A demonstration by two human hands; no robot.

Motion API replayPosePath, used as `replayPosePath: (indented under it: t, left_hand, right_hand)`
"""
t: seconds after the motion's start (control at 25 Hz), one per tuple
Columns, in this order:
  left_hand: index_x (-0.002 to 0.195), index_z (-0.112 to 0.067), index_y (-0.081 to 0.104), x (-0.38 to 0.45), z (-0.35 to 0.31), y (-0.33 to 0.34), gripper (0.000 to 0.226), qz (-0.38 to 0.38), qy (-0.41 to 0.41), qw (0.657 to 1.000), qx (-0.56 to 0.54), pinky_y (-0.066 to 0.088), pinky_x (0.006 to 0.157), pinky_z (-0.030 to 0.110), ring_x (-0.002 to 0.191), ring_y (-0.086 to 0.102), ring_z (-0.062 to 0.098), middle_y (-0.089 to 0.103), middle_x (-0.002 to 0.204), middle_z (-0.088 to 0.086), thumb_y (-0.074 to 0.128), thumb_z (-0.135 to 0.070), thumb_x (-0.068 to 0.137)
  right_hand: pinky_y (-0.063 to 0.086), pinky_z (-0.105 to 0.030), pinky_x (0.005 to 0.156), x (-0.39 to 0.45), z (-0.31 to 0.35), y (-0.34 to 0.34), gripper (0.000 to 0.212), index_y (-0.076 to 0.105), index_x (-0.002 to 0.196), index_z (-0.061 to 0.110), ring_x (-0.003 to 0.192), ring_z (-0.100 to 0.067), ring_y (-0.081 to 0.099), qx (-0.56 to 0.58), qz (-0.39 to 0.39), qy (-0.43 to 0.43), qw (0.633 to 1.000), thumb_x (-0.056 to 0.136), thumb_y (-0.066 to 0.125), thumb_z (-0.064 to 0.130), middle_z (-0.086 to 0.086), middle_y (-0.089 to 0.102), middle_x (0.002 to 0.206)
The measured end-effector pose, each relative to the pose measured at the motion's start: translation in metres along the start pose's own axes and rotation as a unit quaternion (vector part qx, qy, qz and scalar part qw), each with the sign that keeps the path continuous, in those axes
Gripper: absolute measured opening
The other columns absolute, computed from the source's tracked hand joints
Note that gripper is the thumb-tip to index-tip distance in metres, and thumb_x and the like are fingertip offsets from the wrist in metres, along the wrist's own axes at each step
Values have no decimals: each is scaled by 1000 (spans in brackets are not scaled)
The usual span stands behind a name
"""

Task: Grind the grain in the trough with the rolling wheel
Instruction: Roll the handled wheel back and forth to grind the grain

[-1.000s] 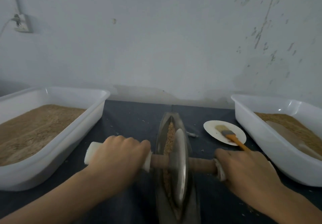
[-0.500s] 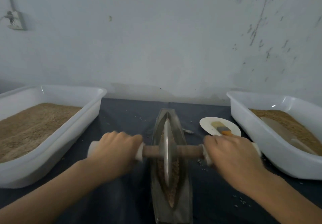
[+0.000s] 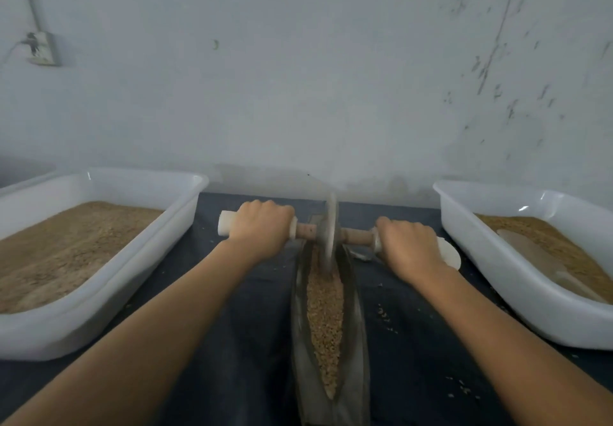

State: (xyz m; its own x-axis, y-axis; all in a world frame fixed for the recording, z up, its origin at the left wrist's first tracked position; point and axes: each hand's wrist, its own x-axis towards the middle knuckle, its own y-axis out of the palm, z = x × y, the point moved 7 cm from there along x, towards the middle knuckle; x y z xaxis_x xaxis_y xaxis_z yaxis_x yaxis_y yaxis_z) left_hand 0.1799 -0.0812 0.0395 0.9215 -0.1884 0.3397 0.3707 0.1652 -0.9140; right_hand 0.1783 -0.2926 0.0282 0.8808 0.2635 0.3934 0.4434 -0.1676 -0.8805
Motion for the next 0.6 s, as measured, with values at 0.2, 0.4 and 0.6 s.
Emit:
replayPosePath:
  t: [0.2,0.4,0.6]
  left_hand:
    - [79,-38,29,-108,4,9,28,58,26,996,-56,31,58,27,63,47,8,53,76,-12,57,-41,80]
    - [74,-42,31,-115,9,10,24,119,13,991,-56,29,54,26,56,36,4,42,67,-13,54,-41,80]
    - [84,-25,42,-19,4,12,14,23,-14,999,-29,39,64,35,76,57,26,63,90,2,55,-31,88]
  right_hand:
    - [28,-27,45,-87,21,-47,38,47,67,20,41,-21,48,-29,-105,-156,982,40,68,3,3,46,50]
    - [25,-27,45,-76,19,-45,47,53,71,20,45,-20,53,-43,-55,-139,988,37,83,11,4,55,57]
    - [29,-31,54,0,9,-16,19,51,100,16,79,-26,64,-56,-32,-14,998,85,61,24,-1,66,91]
